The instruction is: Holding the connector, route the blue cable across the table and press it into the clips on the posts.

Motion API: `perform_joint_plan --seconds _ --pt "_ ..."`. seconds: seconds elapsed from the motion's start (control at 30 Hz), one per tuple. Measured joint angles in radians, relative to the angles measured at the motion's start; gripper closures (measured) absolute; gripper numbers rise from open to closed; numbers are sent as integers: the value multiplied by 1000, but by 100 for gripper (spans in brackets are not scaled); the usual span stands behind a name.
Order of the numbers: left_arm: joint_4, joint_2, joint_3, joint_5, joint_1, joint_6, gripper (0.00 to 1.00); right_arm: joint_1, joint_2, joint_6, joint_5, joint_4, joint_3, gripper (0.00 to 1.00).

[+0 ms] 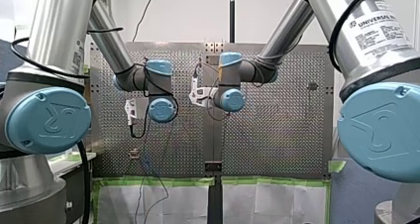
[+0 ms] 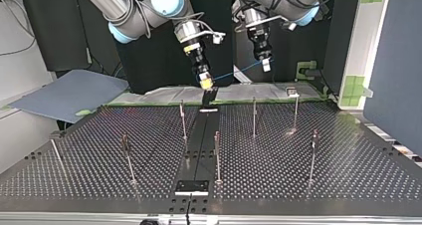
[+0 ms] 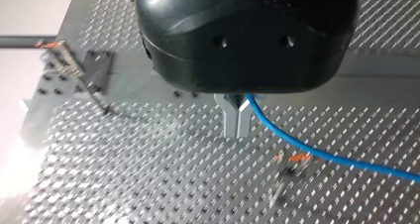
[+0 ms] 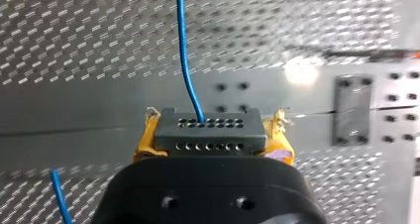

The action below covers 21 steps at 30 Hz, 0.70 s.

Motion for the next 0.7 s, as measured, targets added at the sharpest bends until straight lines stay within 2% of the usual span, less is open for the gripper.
perform_joint_plan --seconds 0.2,0.33,0.5,0.7 --pt "-52 52 2 -52 16 8 100 1 1 15 -43 51 -42 100" --pt "-89 90 4 -80 33 26 100 2 6 17 -53 86 -68 100" --pt "-111 129 14 -60 59 28 100 4 9 15 -55 129 -105 100" --pt "-146 183 21 -7 111 1 100 13 9 9 -56 184 -160 100"
